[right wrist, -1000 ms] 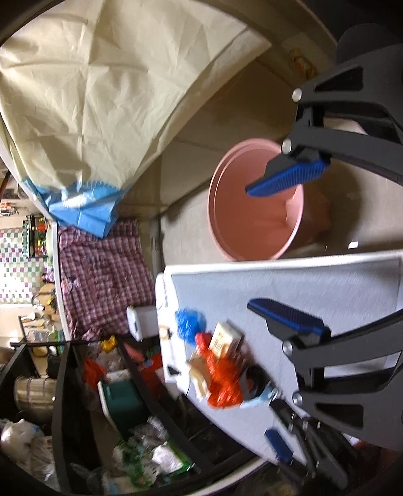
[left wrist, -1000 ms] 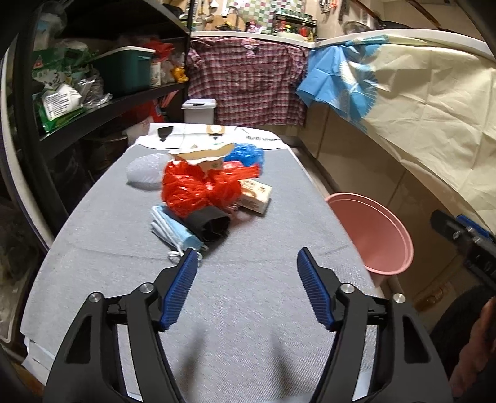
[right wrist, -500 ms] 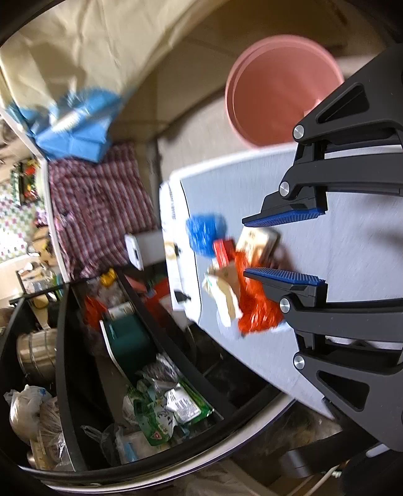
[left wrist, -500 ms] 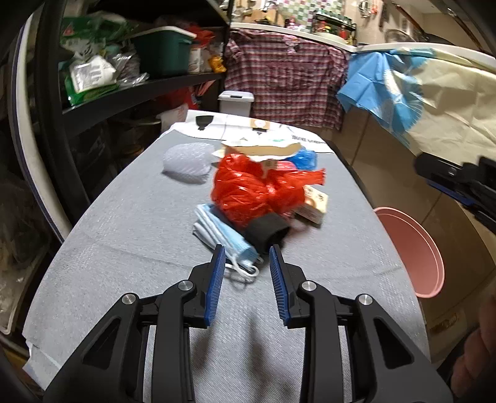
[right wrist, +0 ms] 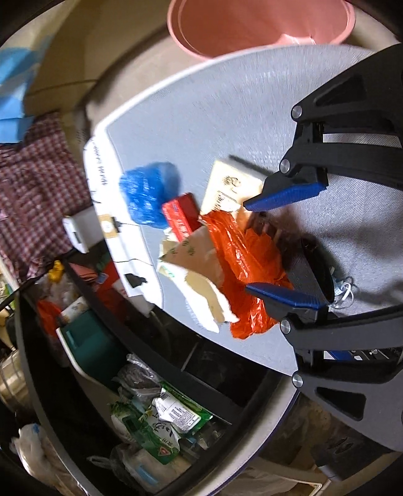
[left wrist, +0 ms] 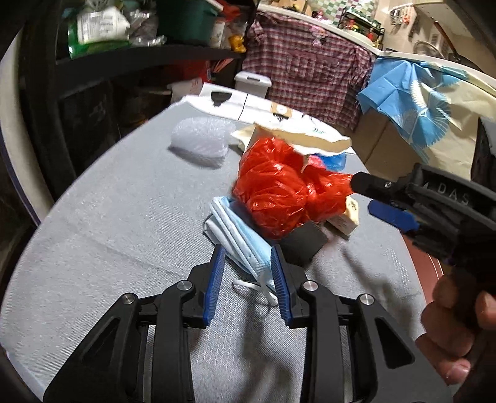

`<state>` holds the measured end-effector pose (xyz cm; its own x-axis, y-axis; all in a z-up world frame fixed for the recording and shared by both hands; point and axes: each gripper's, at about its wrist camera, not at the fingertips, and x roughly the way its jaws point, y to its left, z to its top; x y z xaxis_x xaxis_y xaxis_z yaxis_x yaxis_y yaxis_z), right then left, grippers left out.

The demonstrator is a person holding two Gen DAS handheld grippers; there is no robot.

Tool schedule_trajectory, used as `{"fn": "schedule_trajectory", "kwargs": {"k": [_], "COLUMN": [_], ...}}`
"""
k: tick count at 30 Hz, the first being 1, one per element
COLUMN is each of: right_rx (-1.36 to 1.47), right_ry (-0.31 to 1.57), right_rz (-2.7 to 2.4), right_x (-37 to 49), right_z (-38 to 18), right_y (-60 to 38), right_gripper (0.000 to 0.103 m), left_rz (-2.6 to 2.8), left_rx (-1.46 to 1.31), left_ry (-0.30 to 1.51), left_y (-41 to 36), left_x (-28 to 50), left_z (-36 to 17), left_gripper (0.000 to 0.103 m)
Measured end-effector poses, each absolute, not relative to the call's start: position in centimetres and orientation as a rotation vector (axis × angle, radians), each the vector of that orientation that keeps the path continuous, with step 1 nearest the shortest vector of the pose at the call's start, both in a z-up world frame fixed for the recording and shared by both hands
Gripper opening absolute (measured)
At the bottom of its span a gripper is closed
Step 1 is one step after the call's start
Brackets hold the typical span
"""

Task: Collect trash
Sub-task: 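Close the left tool on the blue face mask while the right tool grasps the red plastic bag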

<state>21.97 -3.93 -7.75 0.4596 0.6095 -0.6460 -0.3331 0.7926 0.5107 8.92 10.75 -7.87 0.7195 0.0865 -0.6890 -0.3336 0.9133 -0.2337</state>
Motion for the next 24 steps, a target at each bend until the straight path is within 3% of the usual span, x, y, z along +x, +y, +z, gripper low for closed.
{"fn": "schedule_trajectory", "kwargs": {"k": [10, 13, 16, 18, 21, 24], "right_rx": [0.322, 0.302, 0.283, 0.276, 0.267, 0.256], "right_ry": [0.959, 0.945, 0.935, 0.930, 0.912, 0.886], "right_rz": [0.668, 0.670, 0.673, 0.682, 0.688, 0.694], "right_x": [22.3, 22.1, 22.0, 21.9, 21.6, 21.1], "right_z": [-9.1, -8.9, -8.8, -8.7, -8.3, -7.6], "right_y": [-1.9, -1.6, -1.5, -1.4, -1.3, -1.4], "right_gripper": [0.046, 0.039, 0.025, 0.011, 0.007, 0.006], "left_rz": [0.182, 0.172, 0.167, 0.167, 0.169, 0.177], "left_rx": [-0.405, -0.409, -0.415, -0.412, -0.392, -0.358], "left_ry": [0.791, 0.807, 0.833, 0.837, 0.824, 0.810], "left_y": [10.6, 10.6, 10.6, 10.6, 10.5, 10.4], "left_x": [10.2, 10.5, 10.7, 10.6, 10.3, 9.9], "left_z": [-9.4, -9.7, -10.1, -10.1, -9.7, -9.1], "left_gripper": [0.032, 0.032, 0.032, 0.022, 0.011, 0.006]}}
